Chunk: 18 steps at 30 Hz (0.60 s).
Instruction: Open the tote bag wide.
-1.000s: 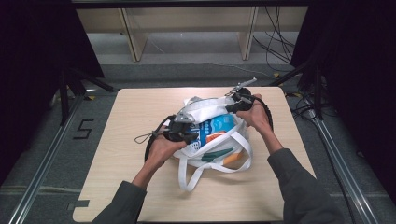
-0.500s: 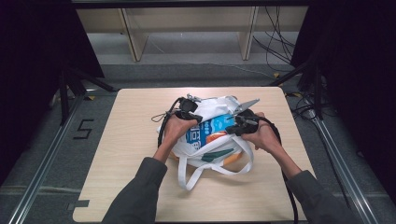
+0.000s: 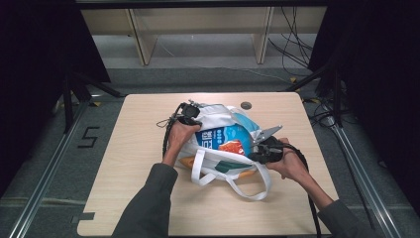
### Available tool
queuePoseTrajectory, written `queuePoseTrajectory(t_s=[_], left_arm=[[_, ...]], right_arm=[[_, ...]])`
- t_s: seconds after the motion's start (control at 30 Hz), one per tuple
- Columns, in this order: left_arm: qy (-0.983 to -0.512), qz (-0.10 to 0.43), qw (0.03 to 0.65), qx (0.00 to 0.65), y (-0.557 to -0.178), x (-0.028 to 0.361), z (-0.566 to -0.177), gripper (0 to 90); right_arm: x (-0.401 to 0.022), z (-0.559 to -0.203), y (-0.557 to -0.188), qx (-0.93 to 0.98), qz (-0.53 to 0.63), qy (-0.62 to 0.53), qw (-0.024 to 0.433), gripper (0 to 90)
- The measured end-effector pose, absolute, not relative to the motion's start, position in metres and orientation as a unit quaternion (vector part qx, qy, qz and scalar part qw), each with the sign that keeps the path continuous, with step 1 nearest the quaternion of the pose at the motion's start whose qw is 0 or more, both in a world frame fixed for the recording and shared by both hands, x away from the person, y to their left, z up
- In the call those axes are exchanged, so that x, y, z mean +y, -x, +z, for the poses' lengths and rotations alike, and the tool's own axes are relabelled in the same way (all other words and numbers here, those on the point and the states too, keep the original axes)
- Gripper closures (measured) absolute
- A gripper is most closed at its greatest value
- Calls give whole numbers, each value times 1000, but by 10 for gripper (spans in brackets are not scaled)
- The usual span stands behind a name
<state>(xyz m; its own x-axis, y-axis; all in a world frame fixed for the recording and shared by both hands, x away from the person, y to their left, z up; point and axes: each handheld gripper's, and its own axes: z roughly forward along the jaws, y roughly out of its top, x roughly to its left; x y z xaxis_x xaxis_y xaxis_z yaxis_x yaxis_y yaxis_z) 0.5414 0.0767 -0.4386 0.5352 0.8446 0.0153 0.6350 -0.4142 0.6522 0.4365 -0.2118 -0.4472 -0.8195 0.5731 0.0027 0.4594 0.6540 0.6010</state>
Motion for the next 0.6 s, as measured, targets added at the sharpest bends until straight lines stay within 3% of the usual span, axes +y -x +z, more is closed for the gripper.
queuePoseTrajectory(t_s=[0.27, 0.43, 0.6], left_arm=[[-836, 175, 325, 407, -515, 75, -417, 888], [-839, 164, 342, 391, -497, 91, -403, 874], [-819, 170, 343, 426, -495, 126, -410, 872]], right_arm=[[-209, -429, -439, 896, 324, -285, 100, 900], [-207, -396, -469, 876, 365, -277, 150, 900], [-206, -398, -505, 870, 346, -309, 164, 900]])
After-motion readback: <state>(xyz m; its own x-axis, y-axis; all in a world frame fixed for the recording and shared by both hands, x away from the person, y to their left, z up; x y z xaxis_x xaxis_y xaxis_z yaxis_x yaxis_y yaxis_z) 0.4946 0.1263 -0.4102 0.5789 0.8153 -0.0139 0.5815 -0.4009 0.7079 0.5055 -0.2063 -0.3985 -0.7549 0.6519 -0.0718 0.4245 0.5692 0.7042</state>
